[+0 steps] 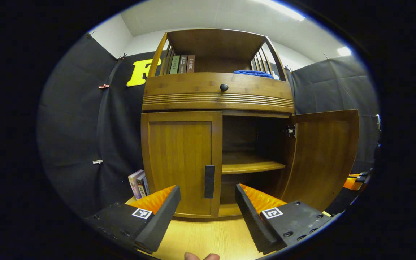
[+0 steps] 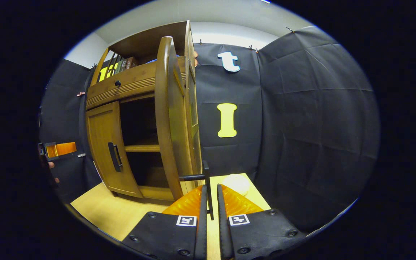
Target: Open the right door of the double-door shoe cabinet with the right hand, and open the left door with the left hand.
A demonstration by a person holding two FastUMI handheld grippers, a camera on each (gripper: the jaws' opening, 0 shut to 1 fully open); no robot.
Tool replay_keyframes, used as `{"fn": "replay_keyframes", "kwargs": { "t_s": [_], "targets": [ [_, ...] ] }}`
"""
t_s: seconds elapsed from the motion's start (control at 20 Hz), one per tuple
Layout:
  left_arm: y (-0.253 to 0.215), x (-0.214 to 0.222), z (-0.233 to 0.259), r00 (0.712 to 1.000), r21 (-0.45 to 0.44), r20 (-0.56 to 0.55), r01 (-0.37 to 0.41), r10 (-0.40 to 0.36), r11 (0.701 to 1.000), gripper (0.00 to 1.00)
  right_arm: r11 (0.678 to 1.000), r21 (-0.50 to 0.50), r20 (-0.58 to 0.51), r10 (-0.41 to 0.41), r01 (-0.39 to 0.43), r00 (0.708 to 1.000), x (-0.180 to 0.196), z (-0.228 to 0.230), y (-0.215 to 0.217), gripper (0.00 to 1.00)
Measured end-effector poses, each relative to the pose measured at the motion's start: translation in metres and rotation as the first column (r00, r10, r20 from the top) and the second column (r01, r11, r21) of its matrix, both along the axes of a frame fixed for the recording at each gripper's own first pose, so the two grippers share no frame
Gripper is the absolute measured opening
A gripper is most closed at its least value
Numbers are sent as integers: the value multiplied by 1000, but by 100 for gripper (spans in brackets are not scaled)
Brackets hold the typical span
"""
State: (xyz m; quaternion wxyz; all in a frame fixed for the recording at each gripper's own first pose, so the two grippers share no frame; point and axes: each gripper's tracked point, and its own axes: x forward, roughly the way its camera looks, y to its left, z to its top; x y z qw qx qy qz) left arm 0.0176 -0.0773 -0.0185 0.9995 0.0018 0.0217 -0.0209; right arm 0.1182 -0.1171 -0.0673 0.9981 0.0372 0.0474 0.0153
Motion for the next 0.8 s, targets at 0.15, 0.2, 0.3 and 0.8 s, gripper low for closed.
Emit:
{"fn": "replay_keyframes", "kwargs": {
  "t_s": [0.15, 0.2, 0.3, 0.8],
  "targets": [
    [-2, 12, -5, 1000, 13, -1, 7, -7, 1000, 94, 1000, 1, 17, -25, 25, 1000, -4, 5, -4, 22],
    [-3, 16, -10, 1000, 15, -4, 8, -8, 1000, 92, 999, -4, 25, -38, 38, 999, -6, 7, -7, 20],
    [-4, 28, -17, 1000, 11, -13, 11, -11, 1000, 94, 998, -18, 35, -64, 65, 997, -9, 10, -16, 41],
    [4, 113, -44, 999, 13, -40, -12, 13, 1000, 95, 981, -44, 115, -185, 191, 976, -46, 44, -34, 99]
  ]
}}
